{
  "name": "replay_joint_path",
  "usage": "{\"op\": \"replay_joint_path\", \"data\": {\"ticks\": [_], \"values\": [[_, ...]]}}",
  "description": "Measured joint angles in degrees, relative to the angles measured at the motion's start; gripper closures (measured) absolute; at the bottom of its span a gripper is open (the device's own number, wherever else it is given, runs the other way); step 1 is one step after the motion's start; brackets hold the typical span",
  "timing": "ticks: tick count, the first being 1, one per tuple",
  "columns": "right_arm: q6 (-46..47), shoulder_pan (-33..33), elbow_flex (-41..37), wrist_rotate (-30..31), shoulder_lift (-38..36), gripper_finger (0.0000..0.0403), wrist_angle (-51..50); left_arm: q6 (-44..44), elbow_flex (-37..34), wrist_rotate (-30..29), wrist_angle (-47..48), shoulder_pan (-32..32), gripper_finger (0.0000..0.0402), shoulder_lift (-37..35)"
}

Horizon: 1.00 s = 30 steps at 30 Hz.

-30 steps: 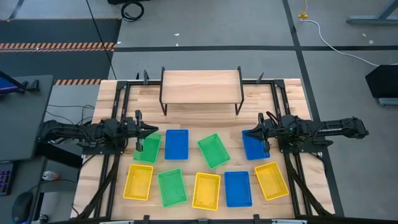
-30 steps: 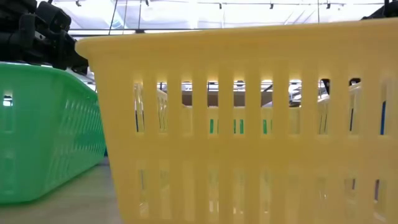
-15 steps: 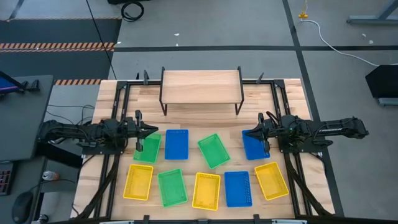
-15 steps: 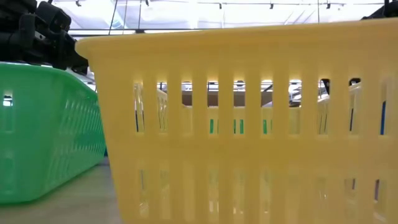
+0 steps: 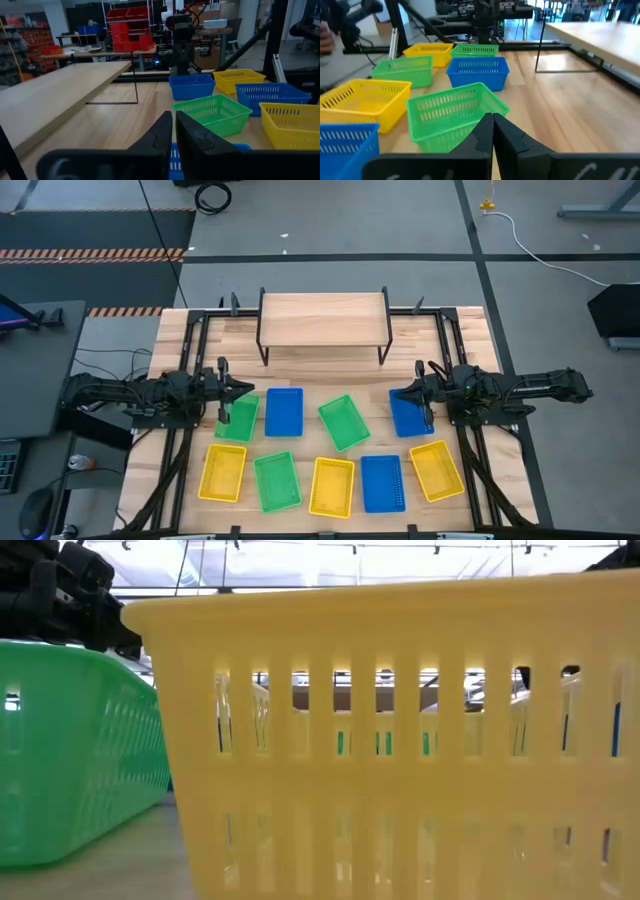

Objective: Stack baskets on shelf by color
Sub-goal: Put the top left green bin on the shelf

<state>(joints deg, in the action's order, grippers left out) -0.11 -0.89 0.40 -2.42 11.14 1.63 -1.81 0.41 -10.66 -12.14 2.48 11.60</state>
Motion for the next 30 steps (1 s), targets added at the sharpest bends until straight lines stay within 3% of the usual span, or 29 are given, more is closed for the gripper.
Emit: {"op": "replay_joint_path", "data": {"ticks": [6, 12, 19, 30], "values": [[-1.8, 0.0, 0.0, 1.6, 0.0, 0.0387, 0.3, 7.7, 0.0, 0.0, -0.2, 0.0, 0.0368, 0.0], [0.3, 0.0, 0.0, 4.4, 0.0, 0.0387, 7.4, 11.9, 0.8, 0.5, -2.6, 0.0, 0.0358, 0.0], [7.5, 0.0, 0.0, 4.3, 0.0, 0.0387, 15.0, 10.3, 4.5, 2.1, -3.0, 0.0, 0.0322, 0.0], [10.4, -0.1, 0.0, 5.1, 0.0, 0.0387, 21.5, 9.5, 4.8, 2.1, -6.8, 0.0, 0.0279, 0.0]]}}
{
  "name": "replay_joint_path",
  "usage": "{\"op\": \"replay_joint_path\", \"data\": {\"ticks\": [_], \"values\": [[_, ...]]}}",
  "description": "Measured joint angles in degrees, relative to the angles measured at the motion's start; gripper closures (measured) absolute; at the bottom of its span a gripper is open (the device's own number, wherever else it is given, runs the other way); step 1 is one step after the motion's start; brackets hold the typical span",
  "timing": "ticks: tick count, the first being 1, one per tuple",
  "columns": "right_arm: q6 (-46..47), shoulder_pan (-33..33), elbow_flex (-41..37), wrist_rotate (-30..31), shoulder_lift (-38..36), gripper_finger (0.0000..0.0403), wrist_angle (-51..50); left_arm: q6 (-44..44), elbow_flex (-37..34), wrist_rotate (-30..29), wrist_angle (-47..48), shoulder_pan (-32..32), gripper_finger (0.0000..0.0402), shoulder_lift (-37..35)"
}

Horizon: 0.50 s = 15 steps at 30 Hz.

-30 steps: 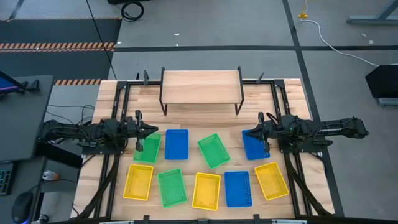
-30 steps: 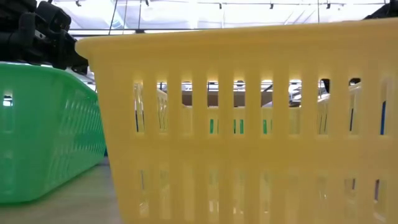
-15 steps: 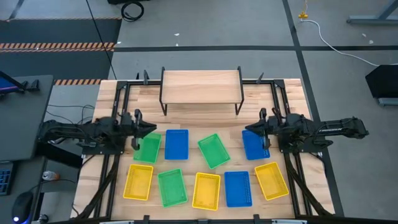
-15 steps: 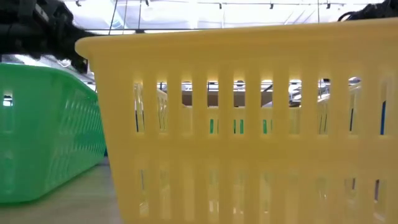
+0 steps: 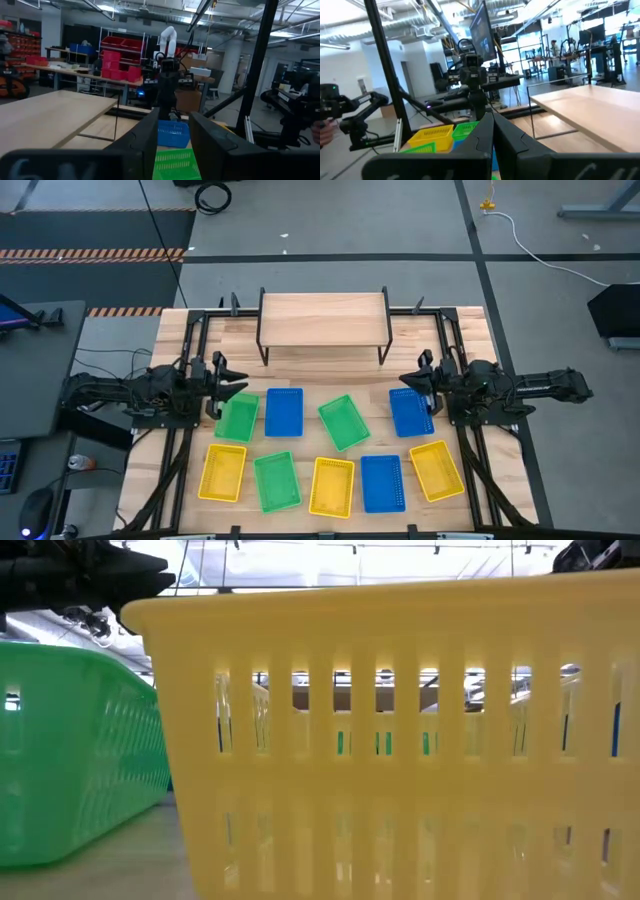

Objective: Stack baskets on shelf by color
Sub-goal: Put the top left green bin on the shelf

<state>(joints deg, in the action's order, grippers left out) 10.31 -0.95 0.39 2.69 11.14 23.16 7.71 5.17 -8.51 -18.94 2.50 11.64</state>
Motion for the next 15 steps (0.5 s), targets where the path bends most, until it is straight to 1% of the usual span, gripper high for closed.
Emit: {"op": "replay_joint_path", "data": {"ticks": [3, 6, 8, 12, 15], "values": [[-1.8, 0.0, 0.0, 1.4, 0.1, 0.0386, 1.8, 0.0, 0.0, 0.0, 0.1, 0.0, 0.027, 0.0], [-2.8, 0.0, 0.2, 0.4, 0.2, 0.0382, 4.0, -1.3, 0.1, 0.0, 0.4, 0.0, 0.0262, 0.0], [-3.0, 0.0, 1.2, -0.1, 0.5, 0.0376, 3.8, -2.2, 1.6, -0.4, 3.0, 0.0, 0.0258, 0.1], [-5.4, 0.0, 2.8, -0.2, 2.8, 0.0351, 3.8, -3.7, 9.1, -1.2, 13.0, 0.0, 0.0257, 4.1], [-7.2, 0.0, 3.5, 1.1, 5.1, 0.0325, 4.3, -3.8, 17.9, -1.3, 22.3, 0.0, 0.0257, 11.1]]}}
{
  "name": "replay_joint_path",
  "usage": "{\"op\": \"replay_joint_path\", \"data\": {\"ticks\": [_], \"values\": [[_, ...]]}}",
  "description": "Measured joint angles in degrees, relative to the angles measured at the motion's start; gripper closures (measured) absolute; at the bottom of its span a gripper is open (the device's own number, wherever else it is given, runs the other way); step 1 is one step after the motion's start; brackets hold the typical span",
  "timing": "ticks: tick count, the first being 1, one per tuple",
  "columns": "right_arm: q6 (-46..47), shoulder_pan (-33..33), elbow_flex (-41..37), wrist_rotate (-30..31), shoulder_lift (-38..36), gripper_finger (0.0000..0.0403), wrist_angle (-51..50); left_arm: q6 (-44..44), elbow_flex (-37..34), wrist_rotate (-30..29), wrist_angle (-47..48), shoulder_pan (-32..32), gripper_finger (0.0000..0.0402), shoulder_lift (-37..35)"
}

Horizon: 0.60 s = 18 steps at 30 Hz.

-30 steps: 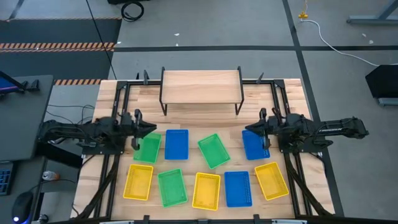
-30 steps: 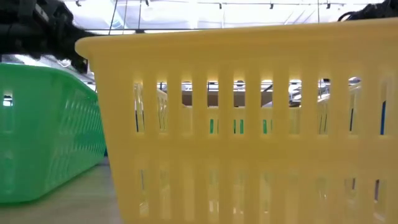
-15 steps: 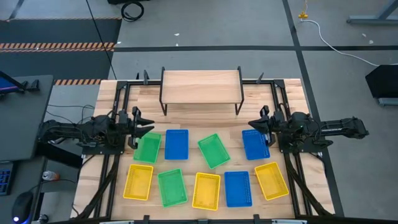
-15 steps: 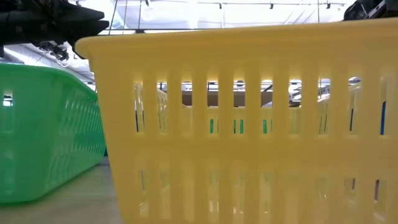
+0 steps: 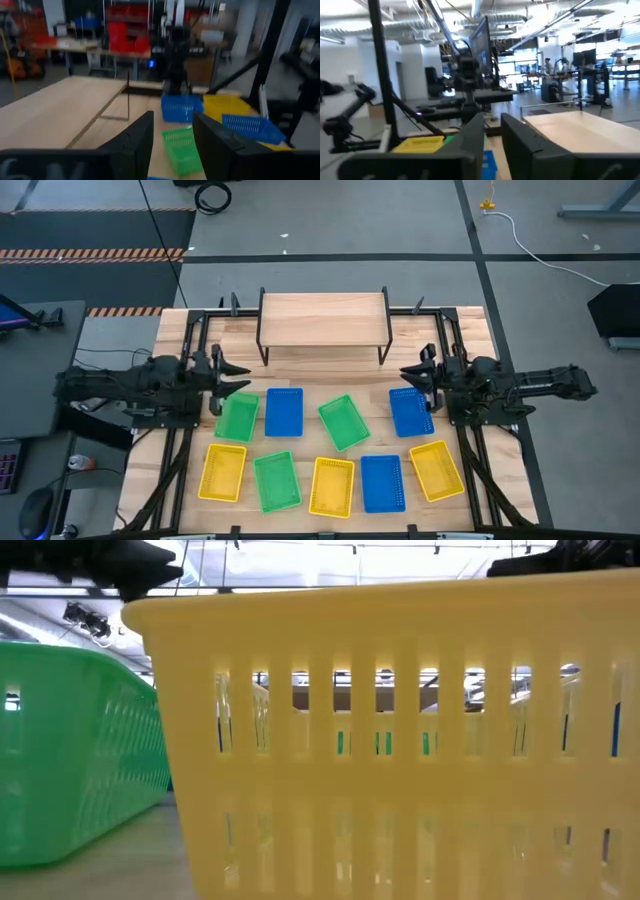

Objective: Stack baskets on shelf by color
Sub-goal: Put the top left green bin on the shelf

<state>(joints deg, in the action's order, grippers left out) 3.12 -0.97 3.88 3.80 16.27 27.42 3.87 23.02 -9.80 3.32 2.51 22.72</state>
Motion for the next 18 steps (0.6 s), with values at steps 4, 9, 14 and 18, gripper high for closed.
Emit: {"op": "replay_joint_path", "data": {"ticks": [4, 9, 14, 18], "values": [[0.6, 0.0, 0.0, 2.7, 3.2, 0.0289, -2.0, 3.1, 10.6, 0.0, 17.4, 0.6, 0.0257, 12.5], [2.9, 0.0, 0.0, 2.7, 6.6, 0.0242, -4.1, 6.0, 19.8, 2.7, 32.6, 3.1, 0.0253, 27.3], [4.4, 0.6, 0.0, 2.6, 9.3, 0.0197, -4.1, 6.1, 28.1, 7.4, 46.9, 7.3, 0.024, 38.1], [4.9, 1.4, 0.0, 2.6, 10.9, 0.0167, -4.2, 9.5, 32.4, 8.3, 56.2, 11.7, 0.0217, 44.2]]}}
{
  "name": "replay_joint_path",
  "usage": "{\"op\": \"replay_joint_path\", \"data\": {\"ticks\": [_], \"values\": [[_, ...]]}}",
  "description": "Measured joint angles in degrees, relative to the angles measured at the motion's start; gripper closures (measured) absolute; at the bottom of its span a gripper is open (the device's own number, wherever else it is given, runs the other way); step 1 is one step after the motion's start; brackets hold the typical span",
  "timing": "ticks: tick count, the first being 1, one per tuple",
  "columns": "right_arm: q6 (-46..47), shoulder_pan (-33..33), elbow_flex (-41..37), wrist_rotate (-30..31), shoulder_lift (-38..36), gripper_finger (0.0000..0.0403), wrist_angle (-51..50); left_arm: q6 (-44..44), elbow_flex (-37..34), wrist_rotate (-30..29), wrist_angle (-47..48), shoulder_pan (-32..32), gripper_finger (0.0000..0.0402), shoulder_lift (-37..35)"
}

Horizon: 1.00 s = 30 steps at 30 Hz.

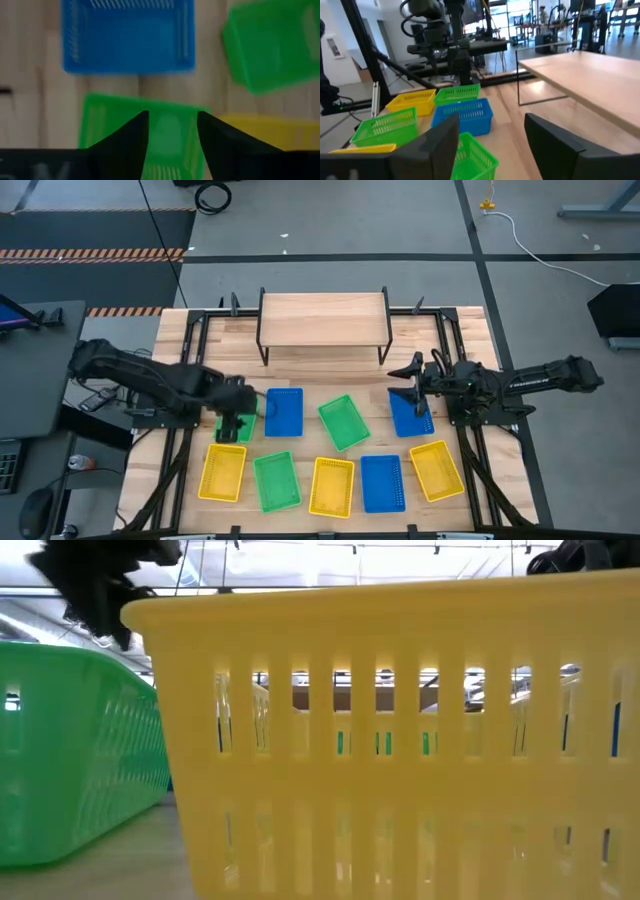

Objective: Stack baskets on shelf by color
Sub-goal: Put the top left green bin on the shelf

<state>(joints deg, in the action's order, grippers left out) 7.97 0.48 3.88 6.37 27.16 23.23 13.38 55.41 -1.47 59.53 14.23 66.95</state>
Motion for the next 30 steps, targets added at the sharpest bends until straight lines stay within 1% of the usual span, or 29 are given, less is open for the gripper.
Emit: {"op": "replay_joint_path", "data": {"ticks": [3, 6, 9, 12, 17, 23, 27, 30], "values": [[0.0, 0.3, 0.0, 0.0, 0.9, 0.0151, 0.0, 4.4, 0.5, 0.6, 2.4, 2.2, 0.0192, 3.2], [0.0, 0.3, 0.0, 0.0, 1.1, 0.0141, 0.1, 6.3, 0.5, 3.1, 3.5, 3.9, 0.0168, 5.7], [0.0, 0.3, 0.0, 0.0, 1.2, 0.0137, 0.2, 7.2, 0.5, 3.4, 4.5, 5.5, 0.0149, 7.5], [1.3, 0.3, 0.0, 0.0, 1.5, 0.0138, 0.0, 8.5, 0.5, 2.9, 5.3, 6.9, 0.014, 9.2], [3.0, 0.3, 0.0, -1.8, 2.3, 0.0139, -0.3, 8.5, 0.5, 1.2, 5.4, 9.1, 0.0142, 12.9], [5.6, 1.5, 0.0, -2.0, 4.4, 0.0139, -0.7, 8.3, 0.4, 0.4, 5.2, 9.3, 0.0153, 18.3], [7.2, 3.2, 0.0, -2.0, 6.2, 0.014, -0.7, 6.1, 0.4, 0.3, 4.9, 9.3, 0.0161, 21.4], [8.3, 4.6, 0.0, -2.0, 7.6, 0.0139, -0.8, 3.9, 0.4, -1.2, 4.8, 9.2, 0.0168, 23.1]]}}
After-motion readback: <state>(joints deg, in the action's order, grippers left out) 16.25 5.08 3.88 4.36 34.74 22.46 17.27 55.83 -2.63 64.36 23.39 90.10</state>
